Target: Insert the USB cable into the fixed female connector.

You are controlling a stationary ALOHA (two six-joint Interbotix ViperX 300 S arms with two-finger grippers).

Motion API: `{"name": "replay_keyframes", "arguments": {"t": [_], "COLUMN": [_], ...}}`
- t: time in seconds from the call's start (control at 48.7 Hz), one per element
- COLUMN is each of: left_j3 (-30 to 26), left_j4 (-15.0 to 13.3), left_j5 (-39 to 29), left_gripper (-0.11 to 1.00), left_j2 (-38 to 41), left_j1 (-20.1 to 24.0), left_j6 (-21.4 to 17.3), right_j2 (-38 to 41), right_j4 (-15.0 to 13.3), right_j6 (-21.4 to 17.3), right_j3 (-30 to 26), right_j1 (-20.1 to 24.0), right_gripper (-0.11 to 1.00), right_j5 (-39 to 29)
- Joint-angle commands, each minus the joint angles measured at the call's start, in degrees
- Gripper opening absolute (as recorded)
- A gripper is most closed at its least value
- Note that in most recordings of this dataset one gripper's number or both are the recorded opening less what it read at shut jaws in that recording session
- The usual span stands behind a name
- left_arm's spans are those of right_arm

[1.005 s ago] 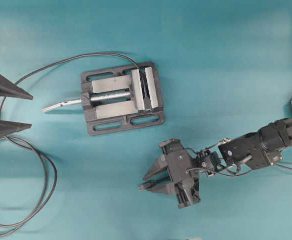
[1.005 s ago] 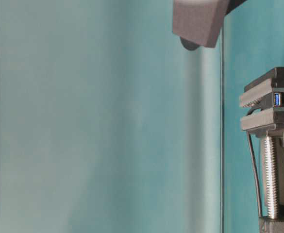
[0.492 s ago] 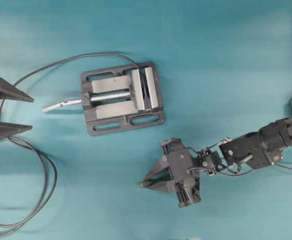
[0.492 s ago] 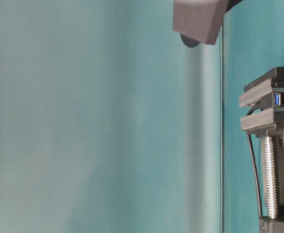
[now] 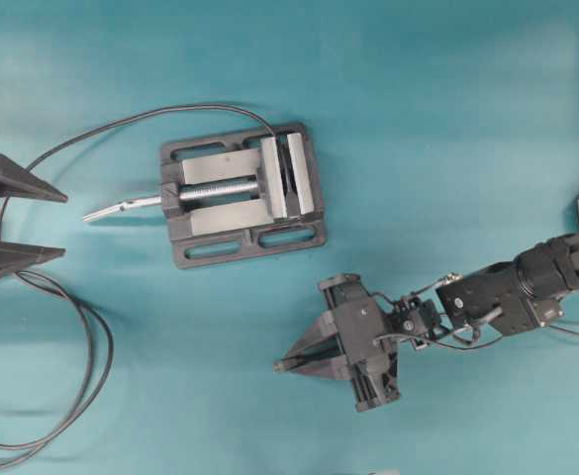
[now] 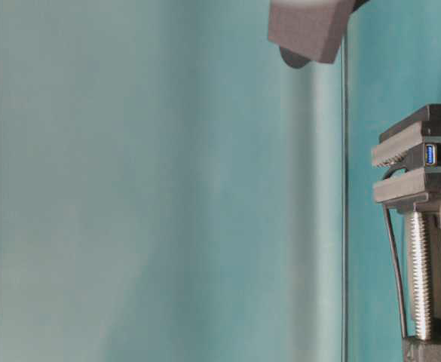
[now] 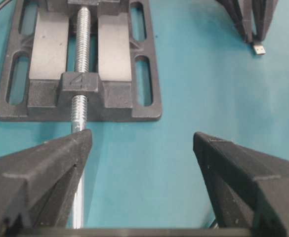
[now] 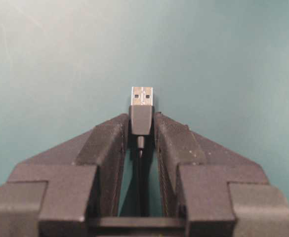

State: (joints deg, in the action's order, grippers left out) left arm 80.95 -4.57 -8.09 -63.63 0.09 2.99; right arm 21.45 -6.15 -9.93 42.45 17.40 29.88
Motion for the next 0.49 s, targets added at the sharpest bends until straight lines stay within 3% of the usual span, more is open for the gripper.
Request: {"name": "replay_keyframes", "arguments": {"t": [0.0,0.328,0.472], "left_j3": [-0.62,-0.18,2.11], "left_j4": [-0.09,-0.09,-0.09], "left_j5": [0.53,1.23,5.10], "left_gripper": [0.99,0.99,0.99], "left_j2": [0.44,0.26,0.26], "left_j1": [0.00,0.00,0.00], "left_j6": [0.09,0.18,0.70], "right_j2": [-1.23,-1.32,-1.23], "right_j4": [-0.09,0.00,0.00], "right_j6": [0.62,2.72,2.55], "right_j3": [-0.09,-0.53,-1.05], "right_j1": [1.41,1.49,1.49], "right_gripper": [0.21,0.21,0.21], "right_j5": [0.35,1.41,1.85]}}
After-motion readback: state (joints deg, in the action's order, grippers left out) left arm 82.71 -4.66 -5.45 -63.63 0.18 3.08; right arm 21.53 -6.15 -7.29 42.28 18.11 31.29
